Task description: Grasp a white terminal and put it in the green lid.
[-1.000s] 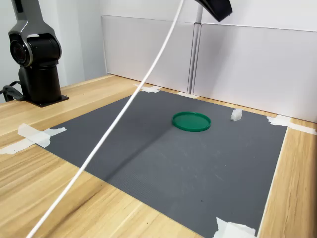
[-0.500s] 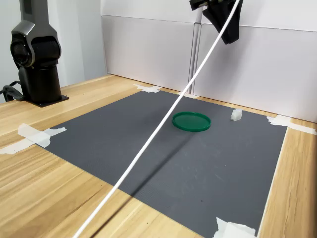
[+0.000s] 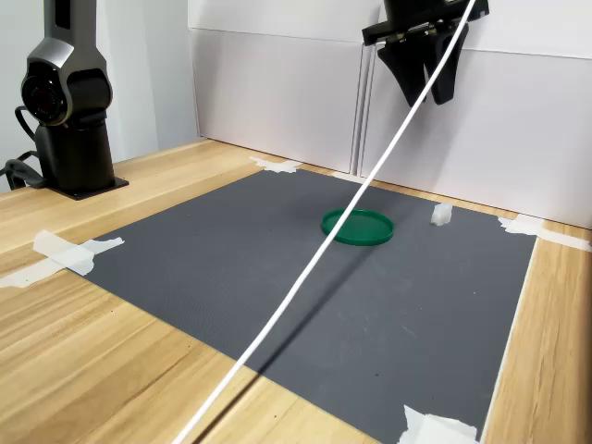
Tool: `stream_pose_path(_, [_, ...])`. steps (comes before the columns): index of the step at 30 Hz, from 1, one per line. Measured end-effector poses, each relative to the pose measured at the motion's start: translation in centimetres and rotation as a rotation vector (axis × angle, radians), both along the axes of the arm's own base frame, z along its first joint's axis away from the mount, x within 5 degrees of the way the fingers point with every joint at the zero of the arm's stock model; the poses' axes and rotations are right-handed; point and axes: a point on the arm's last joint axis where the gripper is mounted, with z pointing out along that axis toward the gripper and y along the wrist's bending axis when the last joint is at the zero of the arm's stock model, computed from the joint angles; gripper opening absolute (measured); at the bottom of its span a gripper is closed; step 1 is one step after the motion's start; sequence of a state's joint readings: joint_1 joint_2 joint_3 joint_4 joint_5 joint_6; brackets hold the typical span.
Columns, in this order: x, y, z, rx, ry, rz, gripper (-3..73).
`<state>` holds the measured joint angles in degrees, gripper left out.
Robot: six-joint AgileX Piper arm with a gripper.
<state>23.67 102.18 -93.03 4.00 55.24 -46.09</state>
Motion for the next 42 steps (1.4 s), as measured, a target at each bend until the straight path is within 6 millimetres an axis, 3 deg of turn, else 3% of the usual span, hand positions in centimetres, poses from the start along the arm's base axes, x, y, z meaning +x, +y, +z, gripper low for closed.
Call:
stream_pose_path(5, [0.2,0.5,0.0,0.059,-0.012,-0.011,59.7])
stream_pose_path(24, [3.0,1.6,-5.4,0.051,0.049,-0.054,60.5])
stream_pose_path(42, [4.5,2.2,-9.7,0.024,0.097,-0.058,60.6])
